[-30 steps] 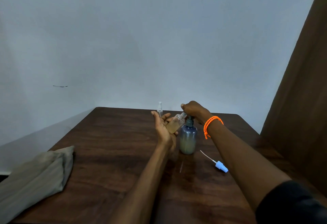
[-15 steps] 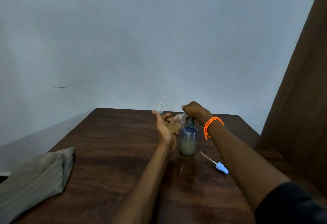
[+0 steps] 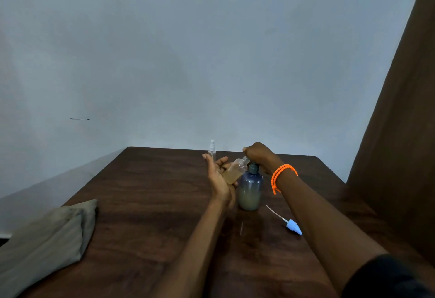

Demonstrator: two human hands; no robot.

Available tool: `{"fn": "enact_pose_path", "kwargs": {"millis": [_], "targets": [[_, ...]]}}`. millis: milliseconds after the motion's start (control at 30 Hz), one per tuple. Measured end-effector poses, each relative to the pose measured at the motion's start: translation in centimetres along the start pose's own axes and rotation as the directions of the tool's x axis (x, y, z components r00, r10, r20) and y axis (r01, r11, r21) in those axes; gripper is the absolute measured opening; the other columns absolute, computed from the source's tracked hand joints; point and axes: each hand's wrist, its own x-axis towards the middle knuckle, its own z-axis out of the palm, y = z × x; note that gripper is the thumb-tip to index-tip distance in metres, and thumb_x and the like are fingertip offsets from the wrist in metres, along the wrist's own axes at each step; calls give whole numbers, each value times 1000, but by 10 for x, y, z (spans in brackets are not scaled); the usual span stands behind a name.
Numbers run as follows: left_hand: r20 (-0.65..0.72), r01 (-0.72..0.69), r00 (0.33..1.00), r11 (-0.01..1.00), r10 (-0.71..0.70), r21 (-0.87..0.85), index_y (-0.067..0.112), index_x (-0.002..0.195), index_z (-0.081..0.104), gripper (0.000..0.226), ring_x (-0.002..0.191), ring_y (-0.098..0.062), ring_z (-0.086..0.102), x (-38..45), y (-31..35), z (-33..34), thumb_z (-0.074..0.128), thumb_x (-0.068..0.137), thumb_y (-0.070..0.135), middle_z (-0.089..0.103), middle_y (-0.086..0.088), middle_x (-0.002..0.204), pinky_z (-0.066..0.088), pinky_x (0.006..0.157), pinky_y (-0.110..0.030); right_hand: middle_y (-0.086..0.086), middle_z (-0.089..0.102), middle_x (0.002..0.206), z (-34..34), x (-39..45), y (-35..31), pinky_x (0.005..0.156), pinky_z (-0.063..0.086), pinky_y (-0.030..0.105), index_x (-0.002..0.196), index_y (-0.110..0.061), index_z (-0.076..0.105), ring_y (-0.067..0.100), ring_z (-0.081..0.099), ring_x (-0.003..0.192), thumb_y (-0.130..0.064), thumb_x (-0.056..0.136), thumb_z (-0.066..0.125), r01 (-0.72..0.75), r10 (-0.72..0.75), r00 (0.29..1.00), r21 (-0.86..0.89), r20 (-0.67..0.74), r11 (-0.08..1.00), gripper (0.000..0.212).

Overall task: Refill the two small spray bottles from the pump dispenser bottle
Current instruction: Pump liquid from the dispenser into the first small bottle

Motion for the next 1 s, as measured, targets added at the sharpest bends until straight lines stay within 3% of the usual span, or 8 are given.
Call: {"fn": "enact_pose_path", "kwargs": {"millis": [100,267,400,500,600,733,867,1000], "targets": [[-5,3,1000,1000,-3,1,7,114,58,83,60,-16,57,-3,0,-1,25,94,79,64,-6,86,29,45,-27,11,53,75,1,-1,1,70,40,34,67,-10,47,28,50,79,-13,96,50,-5,5,1000,9,-6,1000,29],[19,-5,1000,1000,5,-26,7,113,57,86,60,-16,55,0,3,5,32,84,84,61,-7,86,29,44,-26,6,50,69,-7,-2,-6,62,39,30,68,-9,47,25,50,72,-25,100,48,-15,15,1000,27,-17,1000,35],[3,-17,1000,1000,17,6,6,112,59,88,59,-16,56,4,0,0,29,84,84,62,-8,89,30,44,-25,9,52,70,3,2,3,69,42,34,67,-9,48,29,52,77,-17,97,50,-19,21,1000,95,-18,995,31],[-3,-4,1000,1000,4,5,8,111,60,84,62,-16,58,1,-1,1,27,89,82,65,-8,91,29,48,-26,8,50,68,0,0,4,59,38,29,66,-10,45,22,48,64,-16,97,50,-21,23,1000,89,-17,996,32],[4,-1,1000,1000,1,-16,8,113,59,86,63,-16,57,-1,-1,4,29,86,83,64,-8,90,30,49,-27,6,49,68,-7,3,0,54,34,27,68,-10,46,20,46,63,-24,98,50,-29,31,999,61,-25,998,33],[4,-6,1000,1000,6,-9,7,113,59,91,62,-16,57,3,-2,3,33,76,86,63,-7,86,29,48,-27,11,56,77,1,9,4,65,43,31,70,-9,49,25,54,73,-22,97,52,-23,25,999,93,-26,995,31],[-16,6,1000,1000,-6,2,7,111,59,84,60,-16,56,3,-5,0,29,88,82,63,-6,84,29,49,-27,6,48,67,3,4,9,59,38,30,65,-10,45,25,48,69,-15,96,52,-10,13,999,80,-37,997,33],[-4,14,1000,1000,-14,-14,8,110,59,80,60,-16,59,-1,0,3,27,93,80,66,-5,83,30,47,-26,6,42,65,-8,3,-1,60,33,30,62,-10,39,28,44,80,-13,97,49,-10,10,999,-5,-43,1000,37]]}}
